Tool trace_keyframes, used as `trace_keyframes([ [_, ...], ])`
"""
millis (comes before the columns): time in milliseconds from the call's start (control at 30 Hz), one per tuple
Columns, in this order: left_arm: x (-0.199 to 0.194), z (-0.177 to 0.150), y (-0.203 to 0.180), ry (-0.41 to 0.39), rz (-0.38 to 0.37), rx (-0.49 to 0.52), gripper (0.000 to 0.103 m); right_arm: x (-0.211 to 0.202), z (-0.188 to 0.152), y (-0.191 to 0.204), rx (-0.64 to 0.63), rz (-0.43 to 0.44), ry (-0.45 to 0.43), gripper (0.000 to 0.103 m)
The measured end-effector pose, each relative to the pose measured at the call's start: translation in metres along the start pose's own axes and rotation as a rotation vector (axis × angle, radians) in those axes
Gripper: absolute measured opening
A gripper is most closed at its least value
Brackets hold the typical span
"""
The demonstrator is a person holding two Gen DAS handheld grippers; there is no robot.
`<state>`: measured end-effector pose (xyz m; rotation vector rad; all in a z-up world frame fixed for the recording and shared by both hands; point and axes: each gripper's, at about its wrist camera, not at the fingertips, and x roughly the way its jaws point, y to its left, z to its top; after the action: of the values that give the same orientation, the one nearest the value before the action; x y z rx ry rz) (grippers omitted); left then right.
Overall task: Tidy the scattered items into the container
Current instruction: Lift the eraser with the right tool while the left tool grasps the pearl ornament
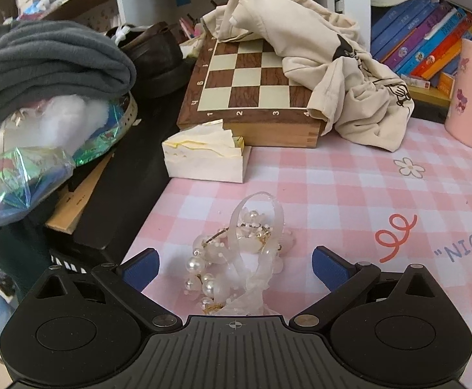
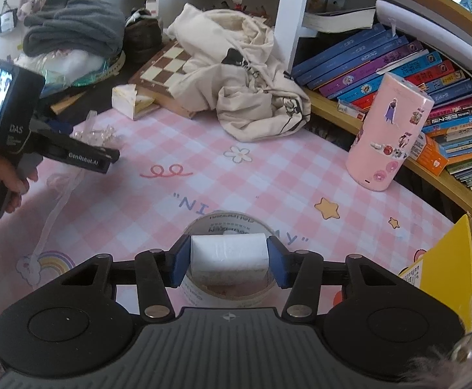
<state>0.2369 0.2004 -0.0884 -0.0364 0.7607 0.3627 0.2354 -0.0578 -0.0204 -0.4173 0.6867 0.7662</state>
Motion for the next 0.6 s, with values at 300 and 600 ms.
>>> trace_keyframes([
  [300,-0.005,0.000,-0.001,0.022,-0.040,-0.053,0.078,-0.016,0.007,-0.010,0.032,-0.039,-0.058,0.047],
  [600,-0.016,0.002,-0.012,0.046,-0.115,-0.016,0.035,-0.037,0.013,-0.010,0.041,-0.046,-0.119,0.047],
])
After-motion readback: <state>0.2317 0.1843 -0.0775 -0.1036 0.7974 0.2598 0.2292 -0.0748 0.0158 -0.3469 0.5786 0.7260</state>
